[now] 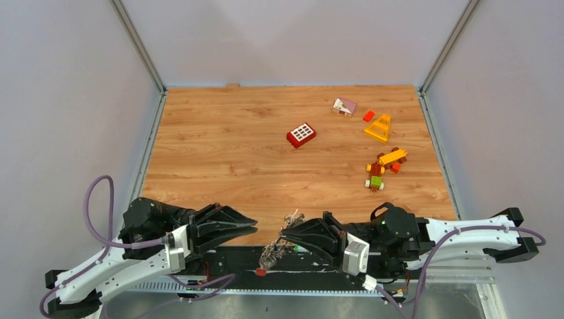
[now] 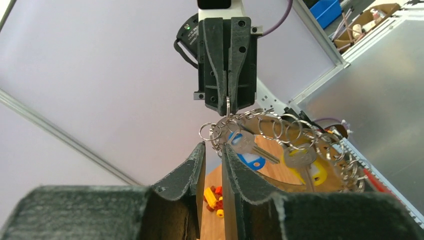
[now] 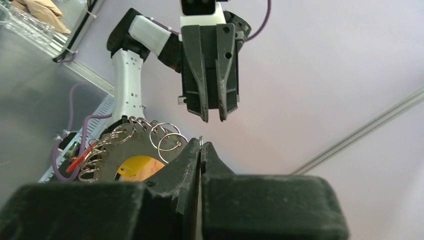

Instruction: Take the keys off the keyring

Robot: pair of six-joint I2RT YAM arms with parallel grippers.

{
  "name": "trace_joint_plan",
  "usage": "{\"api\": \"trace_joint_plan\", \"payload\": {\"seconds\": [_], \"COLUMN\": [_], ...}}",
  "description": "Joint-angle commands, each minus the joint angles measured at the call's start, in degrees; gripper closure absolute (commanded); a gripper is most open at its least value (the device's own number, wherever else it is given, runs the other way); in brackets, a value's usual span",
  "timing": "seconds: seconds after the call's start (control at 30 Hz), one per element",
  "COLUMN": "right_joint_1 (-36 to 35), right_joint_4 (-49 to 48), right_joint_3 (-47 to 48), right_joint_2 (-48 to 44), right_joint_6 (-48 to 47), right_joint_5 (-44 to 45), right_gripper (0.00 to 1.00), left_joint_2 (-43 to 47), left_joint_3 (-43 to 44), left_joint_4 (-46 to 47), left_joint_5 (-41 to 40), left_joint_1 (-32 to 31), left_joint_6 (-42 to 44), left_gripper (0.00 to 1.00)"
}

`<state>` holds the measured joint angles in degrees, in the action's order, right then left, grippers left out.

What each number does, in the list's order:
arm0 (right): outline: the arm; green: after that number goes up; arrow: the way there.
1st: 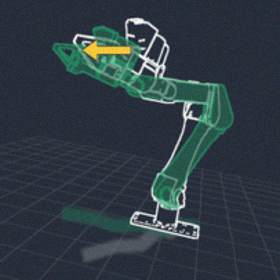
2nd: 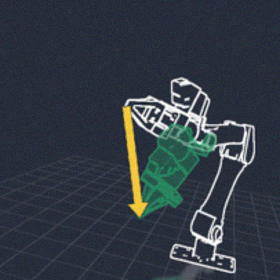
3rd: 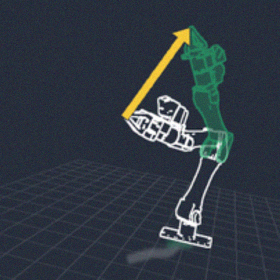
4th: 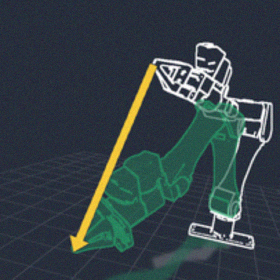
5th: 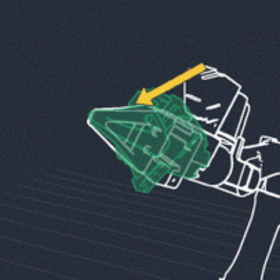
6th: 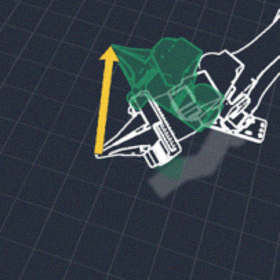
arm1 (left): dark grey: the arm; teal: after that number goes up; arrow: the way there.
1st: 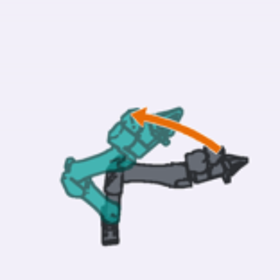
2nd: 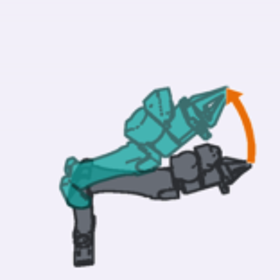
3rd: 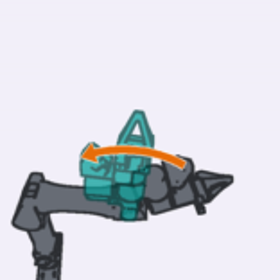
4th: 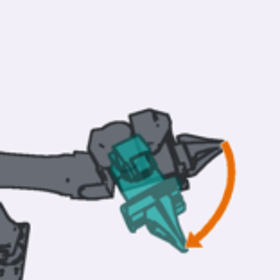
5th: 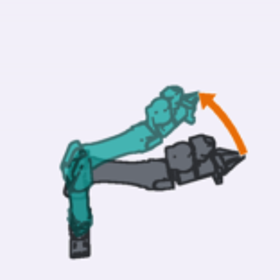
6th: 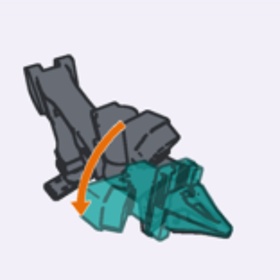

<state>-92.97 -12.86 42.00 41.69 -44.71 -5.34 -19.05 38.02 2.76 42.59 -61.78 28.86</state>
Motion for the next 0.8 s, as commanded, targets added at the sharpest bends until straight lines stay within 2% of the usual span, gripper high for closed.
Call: {"api": "trace_joint_plan", "payload": {"seconds": [0.0,0.4,0.77], "right_joint_1": [0.07,0.07,0.07], "right_joint_4": [-3.86,-7.30,-10.61], "right_joint_3": [0.16,-0.60,-1.02], "right_joint_2": [-1.37,0.23,1.18], "right_joint_6": [-1.56,-4.35,-5.08], "right_joint_5": [-5.75,-4.25,-2.16], "right_gripper": [1.00,1.00,1.00], "left_joint_2": [-2.21,-6.95,-8.58], "left_joint_3": [-1.18,-3.22,-4.22], "left_joint_4": [9.00,18.78,17.98], "left_joint_5": [2.51,2.51,0.51], "left_joint_1": [-0.17,-0.44,-3.69], "left_joint_6": [-4.47,-11.02,-9.06], "left_gripper": [0.75,0.71,0.73]}}
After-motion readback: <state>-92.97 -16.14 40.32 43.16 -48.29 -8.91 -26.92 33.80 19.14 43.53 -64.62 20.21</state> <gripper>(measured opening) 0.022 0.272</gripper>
